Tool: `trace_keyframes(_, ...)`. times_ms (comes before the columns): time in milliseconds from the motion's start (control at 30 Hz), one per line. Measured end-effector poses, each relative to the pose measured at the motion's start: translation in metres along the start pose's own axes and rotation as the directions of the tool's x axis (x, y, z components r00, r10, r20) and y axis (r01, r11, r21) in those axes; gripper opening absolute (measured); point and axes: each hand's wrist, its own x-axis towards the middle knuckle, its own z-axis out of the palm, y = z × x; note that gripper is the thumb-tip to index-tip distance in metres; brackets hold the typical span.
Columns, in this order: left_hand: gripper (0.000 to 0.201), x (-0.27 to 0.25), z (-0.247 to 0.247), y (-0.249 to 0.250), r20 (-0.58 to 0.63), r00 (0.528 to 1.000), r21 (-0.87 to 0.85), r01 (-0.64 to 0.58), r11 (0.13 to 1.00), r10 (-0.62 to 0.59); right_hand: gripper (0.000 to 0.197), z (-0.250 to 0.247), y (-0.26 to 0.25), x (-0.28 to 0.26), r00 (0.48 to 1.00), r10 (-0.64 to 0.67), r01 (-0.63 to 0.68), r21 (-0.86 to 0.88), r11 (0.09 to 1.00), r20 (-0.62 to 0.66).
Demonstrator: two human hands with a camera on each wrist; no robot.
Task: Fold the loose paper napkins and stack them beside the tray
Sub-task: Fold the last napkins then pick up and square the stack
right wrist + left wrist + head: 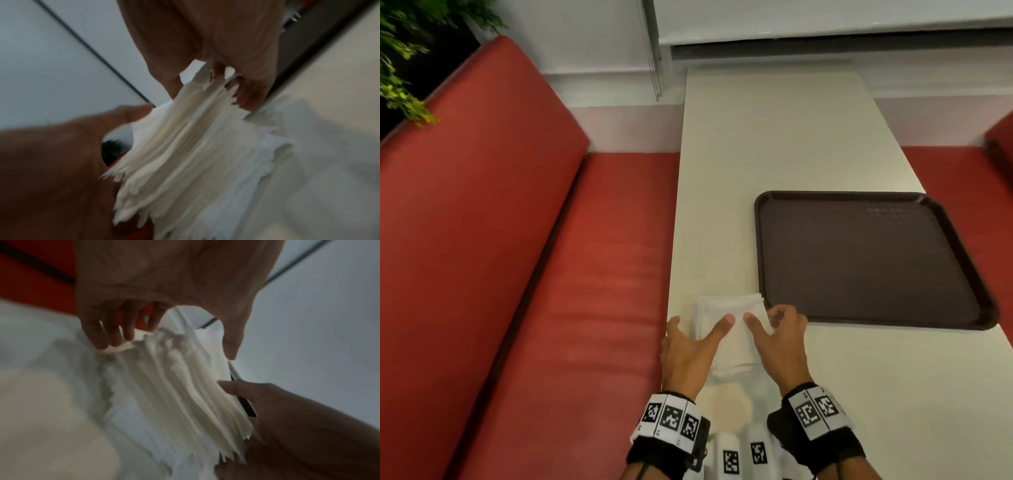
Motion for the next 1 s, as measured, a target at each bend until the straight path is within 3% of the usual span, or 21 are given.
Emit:
trace_keyframes(67,0.141,0.003,0.003,0.001,0.062,0.997,0.008,0.041,0.999,-0.041,0.033,0.003,0.002,0.003,0.988,0.116,-0.126,0.106,0.986,0.102)
trace_keyframes(133,0.134,0.005,0.005,0.005,0.063,0.997,0.059,0.051,0.997,-0.054,0.036,0.005,0.003,0.005,0.967,0.188,-0.215,0.154,0.965,0.173)
trace_keyframes(200,0.121,0.009,0.005,0.007,0.070,0.993,0.064,0.089,0.994,-0.094,0.045,0.007,0.006,0.006,0.951,0.250,-0.272,0.106,0.957,0.179)
trace_keyframes(300,0.104,0.011,0.002,0.006,0.109,0.982,0.050,0.148,0.988,-0.153,0.043,0.004,0.009,0.004,0.938,0.297,-0.308,0.037,0.951,0.179)
trace_keyframes(333,0.097,0.009,0.001,0.006,0.129,0.980,0.048,0.147,0.988,-0.152,0.040,0.002,0.008,0.001,0.929,0.298,-0.321,0.077,0.944,0.218)
trace_keyframes(433,0.050,-0.001,-0.002,0.007,0.209,0.970,0.043,0.120,0.992,-0.127,0.031,-0.008,0.010,-0.010,0.901,0.287,-0.363,0.202,0.910,0.327)
trace_keyframes(467,0.045,-0.004,-0.003,0.007,0.226,0.966,0.045,0.117,0.992,-0.124,0.030,-0.013,0.012,-0.015,0.899,0.282,-0.365,0.216,0.906,0.335)
trace_keyframes(600,0.087,-0.024,0.002,0.008,0.245,0.966,0.127,0.056,0.990,-0.086,0.024,-0.031,0.029,-0.032,0.913,0.238,-0.328,0.250,0.911,0.332)
trace_keyframes(733,0.087,-0.050,0.009,0.010,0.272,0.962,0.304,-0.121,0.945,0.036,0.021,-0.053,0.047,-0.053,0.939,0.168,-0.243,0.232,0.942,0.300)
trace_keyframes(800,0.088,-0.071,0.014,0.011,0.297,0.945,0.507,-0.277,0.816,0.136,0.047,-0.077,0.056,-0.071,0.987,-0.019,0.010,0.054,0.998,0.157)
trace_keyframes(833,0.089,-0.084,0.017,0.012,0.343,0.921,0.610,-0.369,0.701,0.187,0.069,-0.091,0.061,-0.082,0.979,-0.161,0.171,-0.077,0.982,0.126)
trace_keyframes(900,0.087,-0.111,0.026,0.012,0.480,0.835,0.711,-0.550,0.438,0.270,0.098,-0.114,0.065,-0.099,0.908,-0.349,0.401,-0.235,0.885,0.232)
trace_keyframes(933,0.087,-0.123,0.033,0.010,0.551,0.775,0.706,-0.630,0.323,0.308,0.098,-0.123,0.068,-0.106,0.880,-0.370,0.439,-0.213,0.873,0.297)
trace_keyframes(1000,0.091,-0.144,0.048,0.006,0.682,0.642,0.642,-0.755,0.134,0.351,0.089,-0.138,0.082,-0.112,0.880,-0.311,0.343,-0.027,0.939,0.358)
